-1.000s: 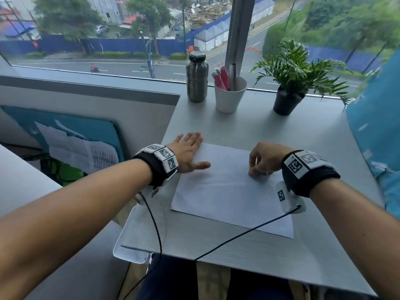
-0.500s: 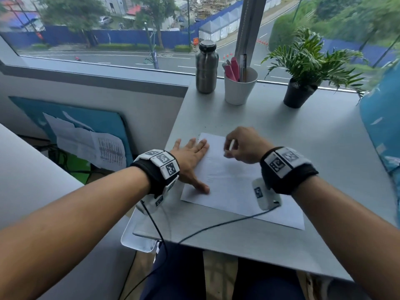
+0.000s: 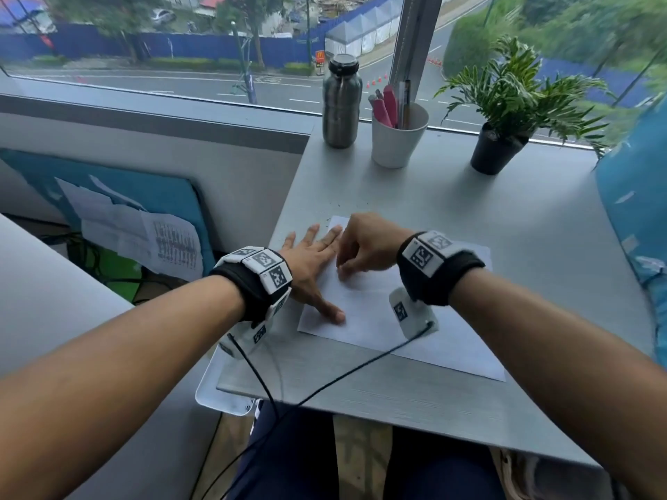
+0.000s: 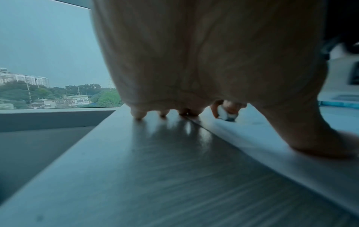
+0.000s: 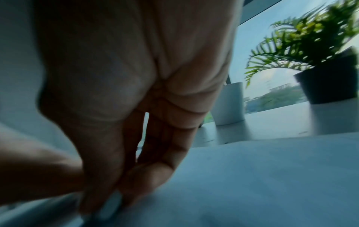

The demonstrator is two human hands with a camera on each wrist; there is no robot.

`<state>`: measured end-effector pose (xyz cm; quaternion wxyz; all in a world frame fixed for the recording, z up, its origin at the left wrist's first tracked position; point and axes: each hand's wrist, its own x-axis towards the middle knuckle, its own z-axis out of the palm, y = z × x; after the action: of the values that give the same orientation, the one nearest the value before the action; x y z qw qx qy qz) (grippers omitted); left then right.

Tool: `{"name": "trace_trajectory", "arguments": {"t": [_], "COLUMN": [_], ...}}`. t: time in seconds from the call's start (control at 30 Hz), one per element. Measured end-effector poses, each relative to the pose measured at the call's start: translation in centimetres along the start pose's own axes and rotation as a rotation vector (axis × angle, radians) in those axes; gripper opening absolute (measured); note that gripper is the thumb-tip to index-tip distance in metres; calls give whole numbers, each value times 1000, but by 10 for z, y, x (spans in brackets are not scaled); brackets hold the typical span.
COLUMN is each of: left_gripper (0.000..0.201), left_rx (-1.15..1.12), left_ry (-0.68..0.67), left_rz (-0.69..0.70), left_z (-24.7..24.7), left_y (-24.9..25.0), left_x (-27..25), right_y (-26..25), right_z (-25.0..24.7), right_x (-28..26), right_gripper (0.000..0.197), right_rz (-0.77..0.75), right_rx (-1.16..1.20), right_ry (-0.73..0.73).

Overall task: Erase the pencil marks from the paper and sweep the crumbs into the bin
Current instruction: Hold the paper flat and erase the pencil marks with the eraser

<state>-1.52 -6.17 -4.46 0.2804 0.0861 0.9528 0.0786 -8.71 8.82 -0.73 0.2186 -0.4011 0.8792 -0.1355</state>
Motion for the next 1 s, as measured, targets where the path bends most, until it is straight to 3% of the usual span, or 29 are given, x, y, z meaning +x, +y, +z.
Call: {"name": "trace_trajectory", "arguments": {"t": [0.17, 0.3, 0.47, 0.63, 0.8, 0.93, 1.0], "left_gripper": [152, 153, 153, 155, 155, 157, 157], "left_rx": [29, 2, 13, -10, 6, 23, 49], "left_ry": [-39, -42, -40, -24, -35, -29, -41], "left_rz": [-18, -23, -33, -35, -46, -53, -67], "left_z": [-3, -3, -3, -3, -3, -4, -7], "left_y": [3, 2, 7, 4, 7, 8, 12], "left_x": [-1, -2, -2, -3, -3, -1, -1], "right_y": [13, -5, 10, -6, 9, -4, 3], "right_z": [-10, 4, -1, 4, -6, -1, -11], "right_x": [12, -5, 8, 1, 13, -1, 3], "right_gripper": [13, 6, 16, 10, 12, 10, 13], "right_rz": [199, 127, 305, 223, 281, 169, 194], "right_rx": [68, 87, 182, 129, 95, 18, 21], "right_ry": [288, 134, 360, 177, 332, -17, -25]}}
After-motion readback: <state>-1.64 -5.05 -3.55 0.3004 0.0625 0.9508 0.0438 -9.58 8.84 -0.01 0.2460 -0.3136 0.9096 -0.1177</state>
